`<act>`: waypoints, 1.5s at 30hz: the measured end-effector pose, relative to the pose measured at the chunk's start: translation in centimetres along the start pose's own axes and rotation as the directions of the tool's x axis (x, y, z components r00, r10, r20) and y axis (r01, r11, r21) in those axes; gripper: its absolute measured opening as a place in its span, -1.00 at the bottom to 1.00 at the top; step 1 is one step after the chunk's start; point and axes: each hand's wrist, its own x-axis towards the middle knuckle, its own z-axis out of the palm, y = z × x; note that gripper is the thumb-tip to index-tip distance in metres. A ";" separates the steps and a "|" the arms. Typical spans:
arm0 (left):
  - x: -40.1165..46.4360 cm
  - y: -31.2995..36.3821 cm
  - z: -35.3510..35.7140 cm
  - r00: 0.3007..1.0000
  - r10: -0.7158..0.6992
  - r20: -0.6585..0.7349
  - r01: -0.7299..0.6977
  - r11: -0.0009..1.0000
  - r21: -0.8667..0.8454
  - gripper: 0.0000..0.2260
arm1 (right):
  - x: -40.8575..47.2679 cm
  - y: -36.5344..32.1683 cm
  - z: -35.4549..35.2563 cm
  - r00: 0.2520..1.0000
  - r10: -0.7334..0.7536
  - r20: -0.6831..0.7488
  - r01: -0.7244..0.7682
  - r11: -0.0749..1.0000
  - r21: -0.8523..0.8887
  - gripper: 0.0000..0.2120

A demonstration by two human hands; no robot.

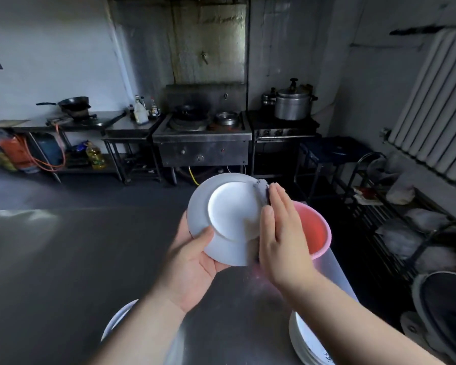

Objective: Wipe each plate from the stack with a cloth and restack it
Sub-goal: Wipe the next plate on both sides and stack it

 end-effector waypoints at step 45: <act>2.2 -21.2 5.3 0.788 -0.526 -0.320 0.607 0.750 0.263 -0.16 | -7.1 18.9 -18.8 0.366 0.768 0.526 -0.831 0.524 -0.187 -0.26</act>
